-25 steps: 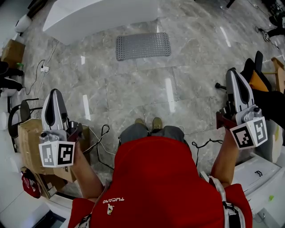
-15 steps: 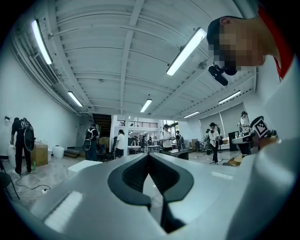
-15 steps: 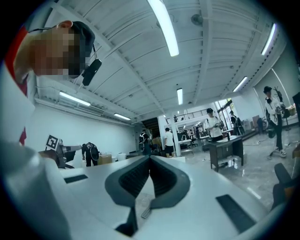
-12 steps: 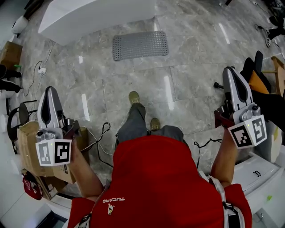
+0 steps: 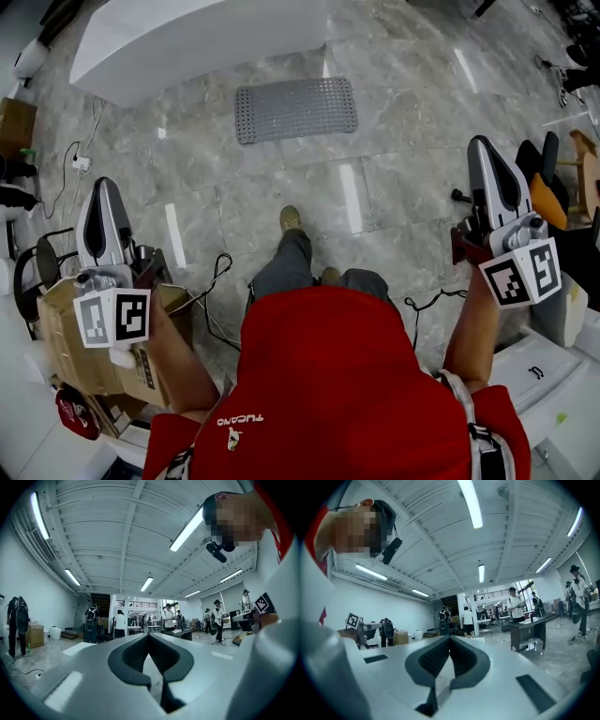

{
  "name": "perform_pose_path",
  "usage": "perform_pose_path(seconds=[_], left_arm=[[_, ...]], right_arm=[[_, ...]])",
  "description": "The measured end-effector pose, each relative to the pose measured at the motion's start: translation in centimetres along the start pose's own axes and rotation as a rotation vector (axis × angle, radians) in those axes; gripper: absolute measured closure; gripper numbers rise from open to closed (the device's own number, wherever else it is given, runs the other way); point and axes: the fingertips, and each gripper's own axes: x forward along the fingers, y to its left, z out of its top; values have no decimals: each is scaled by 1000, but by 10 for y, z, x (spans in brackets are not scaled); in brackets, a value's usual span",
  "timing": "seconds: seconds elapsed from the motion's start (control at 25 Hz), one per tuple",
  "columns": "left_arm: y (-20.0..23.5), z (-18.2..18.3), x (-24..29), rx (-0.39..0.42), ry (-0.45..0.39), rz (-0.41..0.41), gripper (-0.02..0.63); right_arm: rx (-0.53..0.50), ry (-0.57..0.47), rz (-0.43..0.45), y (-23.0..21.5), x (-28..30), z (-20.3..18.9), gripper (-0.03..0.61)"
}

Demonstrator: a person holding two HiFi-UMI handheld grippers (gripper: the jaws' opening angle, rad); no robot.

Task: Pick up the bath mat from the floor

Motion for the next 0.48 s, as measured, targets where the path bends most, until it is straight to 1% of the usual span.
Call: perform_pose_path(seconds=[0.2, 0.36, 0.48], left_arm=[[42, 0, 55, 22, 11, -26, 609], [69, -4, 93, 11, 5, -58, 609], [86, -14, 119, 2, 21, -76, 609]], right_arm=[[0, 9, -13, 3, 66, 2, 577], [-6, 20, -36, 4, 109, 1, 577], [-11, 36, -48, 4, 136, -2, 577]])
